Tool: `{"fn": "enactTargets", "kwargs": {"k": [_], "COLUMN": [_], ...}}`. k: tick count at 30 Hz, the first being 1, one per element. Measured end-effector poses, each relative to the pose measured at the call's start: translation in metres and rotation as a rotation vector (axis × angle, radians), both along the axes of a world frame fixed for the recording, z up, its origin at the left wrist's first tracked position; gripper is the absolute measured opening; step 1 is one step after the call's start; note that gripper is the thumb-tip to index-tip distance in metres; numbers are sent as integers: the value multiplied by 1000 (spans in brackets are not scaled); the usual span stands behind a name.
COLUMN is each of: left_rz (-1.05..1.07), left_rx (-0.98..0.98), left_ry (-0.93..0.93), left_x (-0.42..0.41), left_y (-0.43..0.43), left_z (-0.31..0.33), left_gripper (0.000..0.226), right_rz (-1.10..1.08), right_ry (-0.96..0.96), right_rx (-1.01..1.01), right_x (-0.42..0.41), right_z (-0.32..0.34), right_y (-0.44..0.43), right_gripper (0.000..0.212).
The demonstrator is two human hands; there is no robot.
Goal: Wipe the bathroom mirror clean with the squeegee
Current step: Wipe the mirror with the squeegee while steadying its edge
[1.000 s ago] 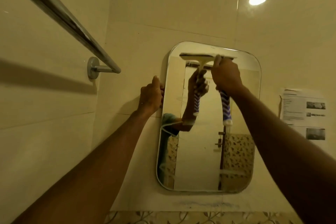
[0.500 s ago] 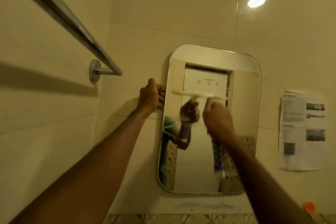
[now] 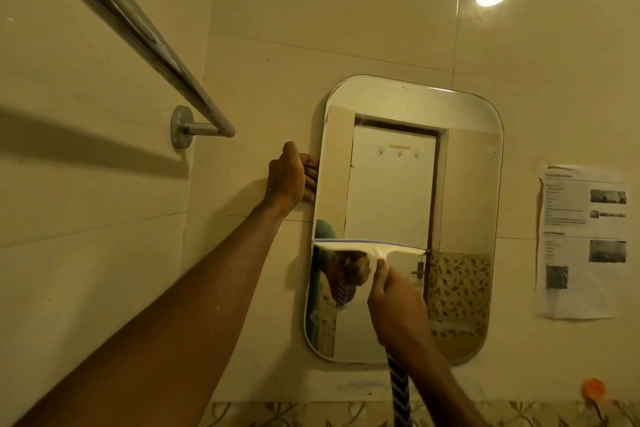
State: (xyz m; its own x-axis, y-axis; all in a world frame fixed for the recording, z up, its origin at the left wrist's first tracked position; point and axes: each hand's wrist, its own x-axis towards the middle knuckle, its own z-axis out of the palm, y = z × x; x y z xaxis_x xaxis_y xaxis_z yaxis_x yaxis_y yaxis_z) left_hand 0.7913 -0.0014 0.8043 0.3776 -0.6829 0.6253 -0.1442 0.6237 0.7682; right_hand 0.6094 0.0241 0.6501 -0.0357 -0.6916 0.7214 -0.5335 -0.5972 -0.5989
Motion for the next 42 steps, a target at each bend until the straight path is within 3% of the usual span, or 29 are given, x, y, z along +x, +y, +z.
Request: {"fn": "enactTargets", "kwargs": {"k": [5,7,14,17,20,23,26,28,31,37,39,42], "left_rz": [28,33,137,233,370,444,403,376,314,247,265,292], "left_rx": [-15,-15,-22,-16,-20,106,190,216,194,128,114,97], "left_ry": [8,18,-77,-200,-316,-413,-375,-322,-257,-218,-206,-210], "left_x": [-1,0,-6,-10,-14,-14,-12,-10,-6,-3,-4,-2], "left_y": [0,0,3,6,9,12,12,11,7,4,5,2], "left_z": [-3,-3,-6,-7,1,18,29,31,30,21,20,20], "left_gripper": [60,59,55,52,59,67,72,73,73,72,67,62], "right_rz": [10,26,15,-8,65,50,-33,-90,-28,-35,0,-55], "right_ry": [-18,-15,-43,20,-27,-43,-56,-58,-53,64,59,-12], "right_rx": [-144,-168,-62,36,-60,-209,-260,-261,-233,-144,-111,-184], "right_x": [-9,-4,14,7,-11,-23,-19,-16,-13,-21,-39,-70], "right_z": [99,107,-41,-51,17,127,215,240,214,48,66,157], "right_y": [-12,-14,1,1,-4,-13,-20,-29,-37,-31,-31,-42], "right_gripper": [43,41,41,42,42,42,44,44,47,44,43,43]}}
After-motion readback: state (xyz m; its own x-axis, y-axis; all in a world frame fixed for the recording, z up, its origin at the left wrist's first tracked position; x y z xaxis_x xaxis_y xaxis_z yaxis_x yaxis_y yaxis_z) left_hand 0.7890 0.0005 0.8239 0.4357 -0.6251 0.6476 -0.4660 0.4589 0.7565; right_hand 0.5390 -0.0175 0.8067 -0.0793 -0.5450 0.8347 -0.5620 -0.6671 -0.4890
